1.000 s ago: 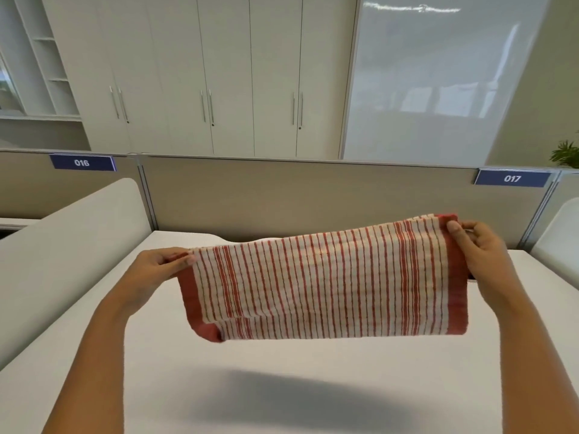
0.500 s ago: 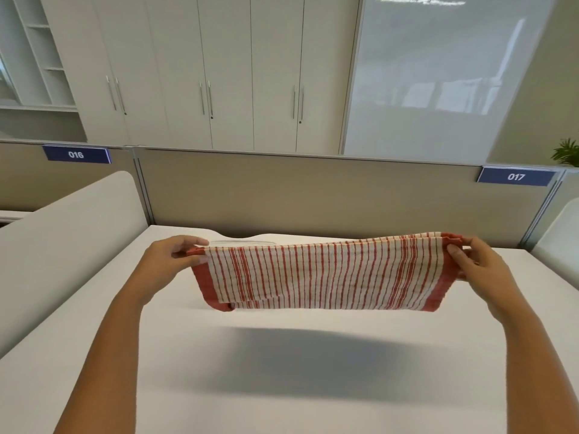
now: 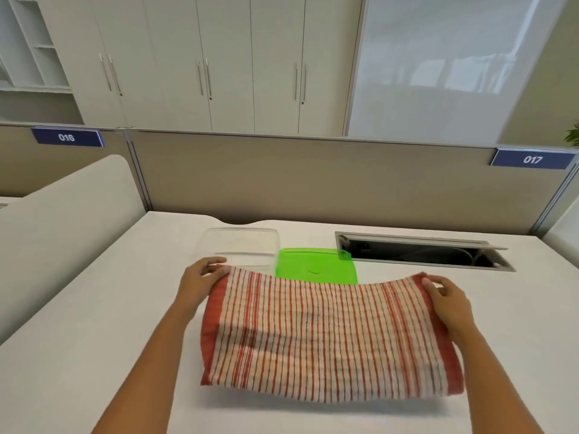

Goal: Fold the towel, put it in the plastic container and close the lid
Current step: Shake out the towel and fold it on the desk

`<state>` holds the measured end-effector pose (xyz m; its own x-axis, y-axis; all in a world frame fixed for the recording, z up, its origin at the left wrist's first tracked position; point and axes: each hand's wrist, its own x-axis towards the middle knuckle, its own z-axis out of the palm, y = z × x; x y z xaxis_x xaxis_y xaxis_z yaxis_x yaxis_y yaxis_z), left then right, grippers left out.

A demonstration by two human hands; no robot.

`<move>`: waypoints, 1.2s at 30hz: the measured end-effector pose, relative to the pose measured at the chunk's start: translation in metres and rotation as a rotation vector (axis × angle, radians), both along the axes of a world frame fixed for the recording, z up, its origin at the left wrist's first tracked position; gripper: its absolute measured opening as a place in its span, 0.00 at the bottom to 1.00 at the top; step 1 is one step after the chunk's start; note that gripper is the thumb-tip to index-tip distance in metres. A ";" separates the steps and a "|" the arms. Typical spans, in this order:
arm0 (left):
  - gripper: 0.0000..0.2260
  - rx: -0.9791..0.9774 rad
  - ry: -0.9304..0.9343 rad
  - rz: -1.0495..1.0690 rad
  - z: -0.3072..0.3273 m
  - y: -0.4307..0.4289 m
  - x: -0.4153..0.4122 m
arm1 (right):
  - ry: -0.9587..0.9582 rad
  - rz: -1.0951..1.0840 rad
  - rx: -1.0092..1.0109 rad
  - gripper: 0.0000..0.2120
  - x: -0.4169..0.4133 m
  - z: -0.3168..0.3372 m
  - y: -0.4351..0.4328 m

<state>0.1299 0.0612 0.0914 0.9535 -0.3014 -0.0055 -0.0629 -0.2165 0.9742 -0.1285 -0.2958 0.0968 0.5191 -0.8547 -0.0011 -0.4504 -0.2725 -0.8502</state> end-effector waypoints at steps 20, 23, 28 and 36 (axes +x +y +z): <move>0.22 0.352 0.453 -0.110 -0.058 0.033 -0.053 | 0.337 0.164 0.238 0.19 -0.060 -0.066 0.011; 0.24 0.477 0.474 -0.264 -0.049 0.042 -0.057 | 0.346 0.204 0.242 0.17 -0.066 -0.067 0.013; 0.22 0.423 0.373 -0.191 -0.043 0.036 -0.062 | 0.209 0.110 0.136 0.15 -0.066 -0.073 0.020; 0.22 0.495 0.163 0.161 -0.048 0.012 -0.089 | 0.088 -0.111 0.042 0.15 -0.060 -0.090 0.035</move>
